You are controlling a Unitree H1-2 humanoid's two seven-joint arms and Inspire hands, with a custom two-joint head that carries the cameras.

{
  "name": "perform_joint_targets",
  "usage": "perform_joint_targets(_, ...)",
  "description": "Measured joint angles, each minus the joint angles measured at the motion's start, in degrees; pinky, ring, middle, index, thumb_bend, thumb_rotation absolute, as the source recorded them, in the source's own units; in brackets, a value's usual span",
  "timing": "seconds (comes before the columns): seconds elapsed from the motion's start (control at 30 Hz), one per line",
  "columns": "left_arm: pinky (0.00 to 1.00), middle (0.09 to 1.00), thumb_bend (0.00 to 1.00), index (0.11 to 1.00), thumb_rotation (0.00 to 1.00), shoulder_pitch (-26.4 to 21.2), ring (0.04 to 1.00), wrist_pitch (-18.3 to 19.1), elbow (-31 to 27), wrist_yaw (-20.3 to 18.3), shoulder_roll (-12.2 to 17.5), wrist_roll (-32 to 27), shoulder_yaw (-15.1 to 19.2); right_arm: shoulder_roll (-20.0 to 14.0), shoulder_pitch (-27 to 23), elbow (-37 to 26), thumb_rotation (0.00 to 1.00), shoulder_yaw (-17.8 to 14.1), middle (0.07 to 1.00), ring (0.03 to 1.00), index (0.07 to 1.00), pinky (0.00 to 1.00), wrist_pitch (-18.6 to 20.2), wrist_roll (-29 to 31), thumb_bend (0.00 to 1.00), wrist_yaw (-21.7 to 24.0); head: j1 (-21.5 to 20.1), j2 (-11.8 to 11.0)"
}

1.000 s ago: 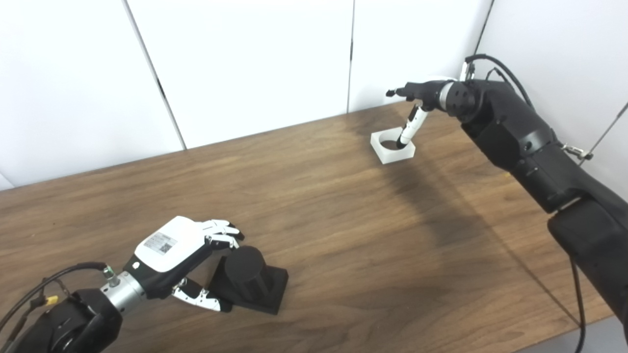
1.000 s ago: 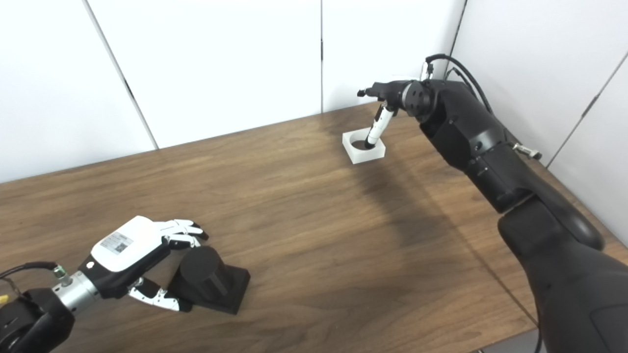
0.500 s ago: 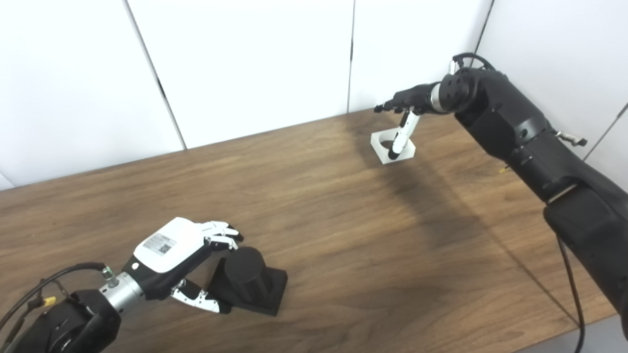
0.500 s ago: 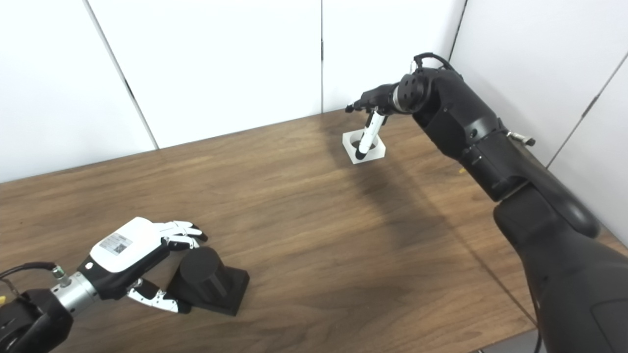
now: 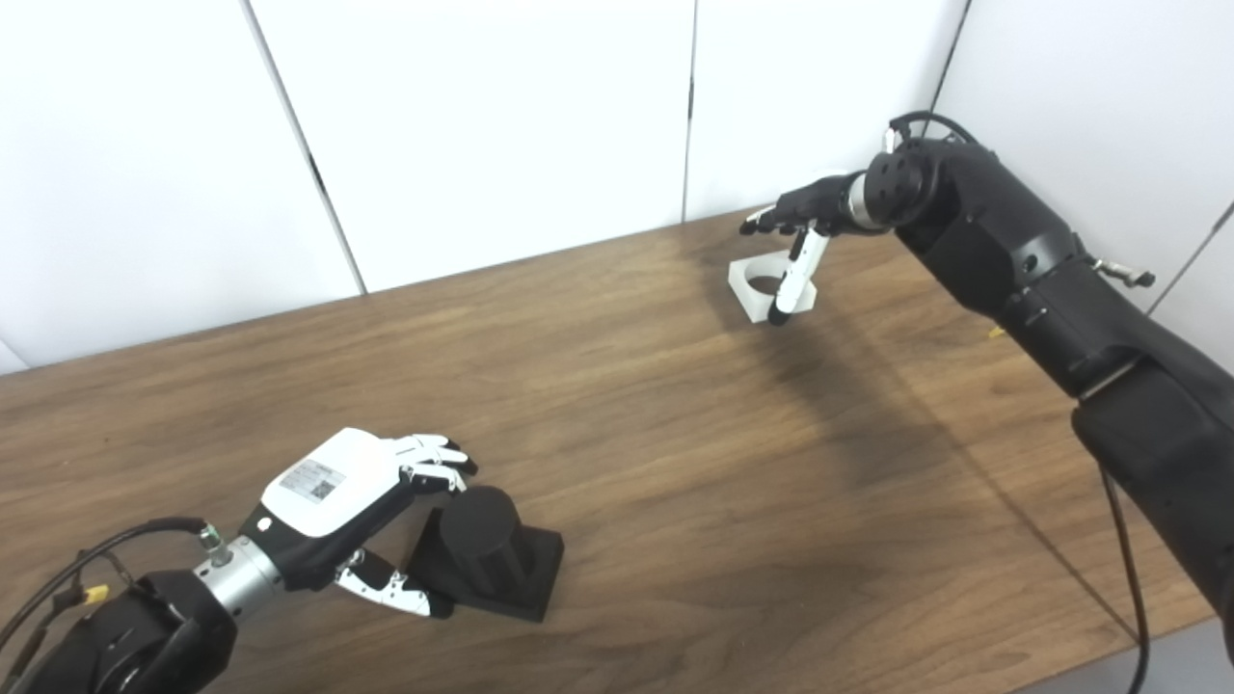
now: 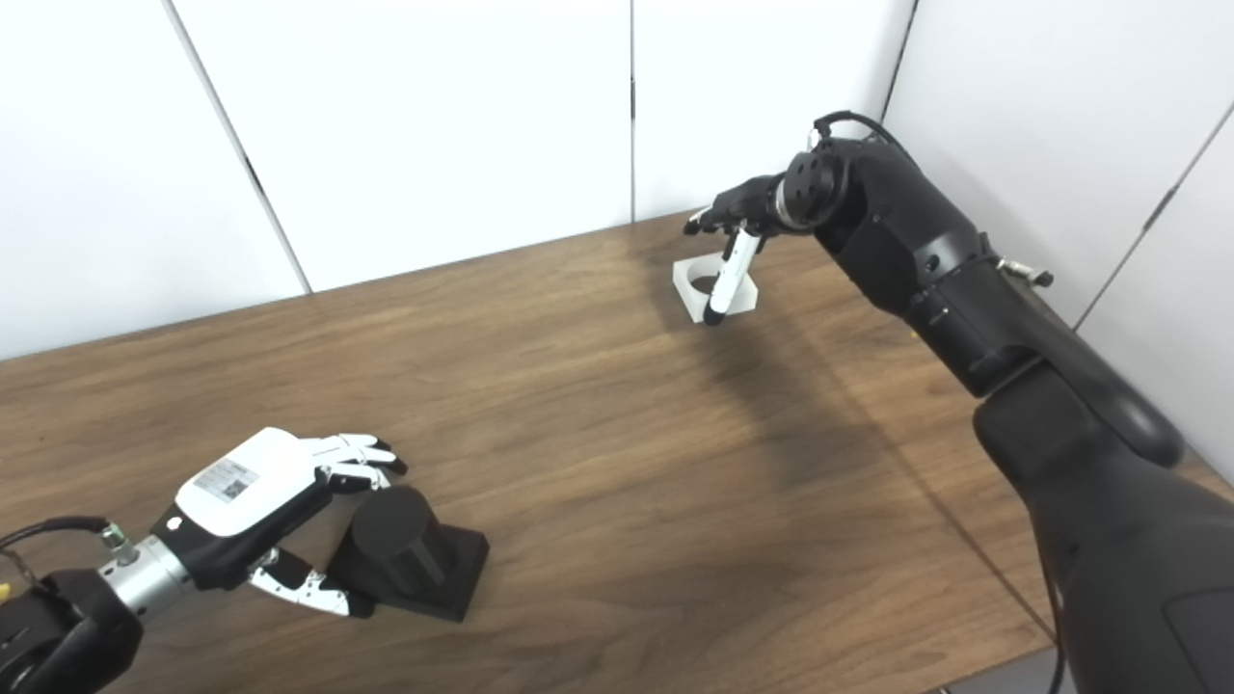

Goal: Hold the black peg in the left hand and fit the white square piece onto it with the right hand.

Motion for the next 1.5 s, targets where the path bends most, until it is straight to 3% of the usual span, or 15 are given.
perform_joint_targets(0.37,0.7,0.814,0.52,0.488,0.06,0.4,0.858,0.7,-0.5,-0.3,0.0,-0.1,0.3,-0.1,1.9,1.5,0.23,0.3,1.0,1.0,0.956,0.91,-0.9,0.3,0.87,-0.8,0.4,0.2)
perform_joint_targets(0.6,0.69,0.816,0.52,0.488,0.06,0.7,0.854,0.8,-0.5,-0.3,0.0,-0.4,0.5,-0.1,1.9,3.3,0.19,0.1,0.995,0.983,0.93,0.88,-3.1,0.5,0.85,-3.4,1.1,0.4)
perform_joint_targets(0.8,0.7,0.82,0.52,0.489,0.06,1.0,0.862,1.1,-0.9,-0.4,0.0,-0.4,0.6,0.0,2.9,3.9,0.17,-0.3,0.987,0.974,0.898,0.87,-5.5,0.7,0.83,-6.9,1.4,0.5)
perform_joint_targets(1.13,0.7,0.817,0.52,0.488,0.06,1.5,0.857,1.3,-1.3,-0.5,0.0,-0.4,1.0,0.7,6.3,4.6,0.02,-3.0,0.855,0.801,0.771,0.68,-11.3,1.0,0.76,-17.4,1.8,0.8)
perform_joint_targets(1.5,0.69,0.812,0.52,0.488,0.06,1.7,0.853,1.4,-1.5,-0.5,0.0,-0.4,1.2,1.3,8.5,5.9,0.05,-4.0,0.81,0.771,0.729,0.63,-15.9,1.7,0.78,-25.1,2.3,1.1)
